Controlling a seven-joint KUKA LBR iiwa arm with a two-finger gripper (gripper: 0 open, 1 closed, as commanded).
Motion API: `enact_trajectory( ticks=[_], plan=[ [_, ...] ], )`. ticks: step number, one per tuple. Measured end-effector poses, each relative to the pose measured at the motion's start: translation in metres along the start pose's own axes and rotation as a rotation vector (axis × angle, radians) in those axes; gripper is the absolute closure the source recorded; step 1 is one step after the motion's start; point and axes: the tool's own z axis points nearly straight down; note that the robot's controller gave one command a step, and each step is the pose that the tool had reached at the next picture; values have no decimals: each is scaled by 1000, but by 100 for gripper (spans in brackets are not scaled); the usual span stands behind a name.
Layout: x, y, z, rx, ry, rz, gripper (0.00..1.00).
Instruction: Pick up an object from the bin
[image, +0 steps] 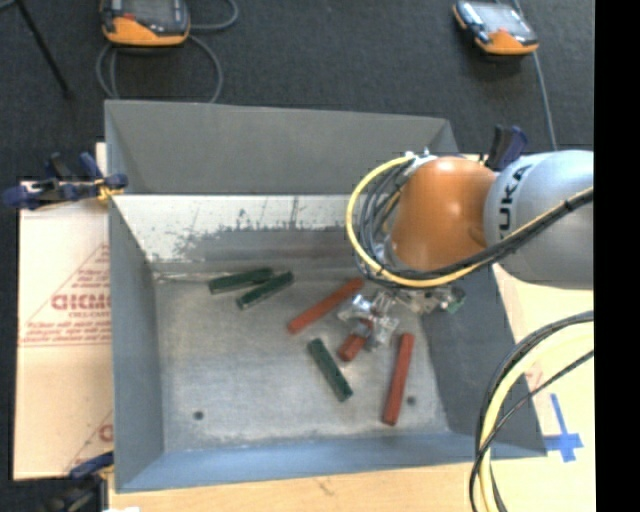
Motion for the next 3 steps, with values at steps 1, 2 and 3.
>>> enact_trajectory(
  ticks=[1,2,3],
  plan=[
    [1,1,2,-2,3,0,0],
    [1,1,2,-3,3,1,100],
    [7,-19,2,0,3,-427,100]
  ],
)
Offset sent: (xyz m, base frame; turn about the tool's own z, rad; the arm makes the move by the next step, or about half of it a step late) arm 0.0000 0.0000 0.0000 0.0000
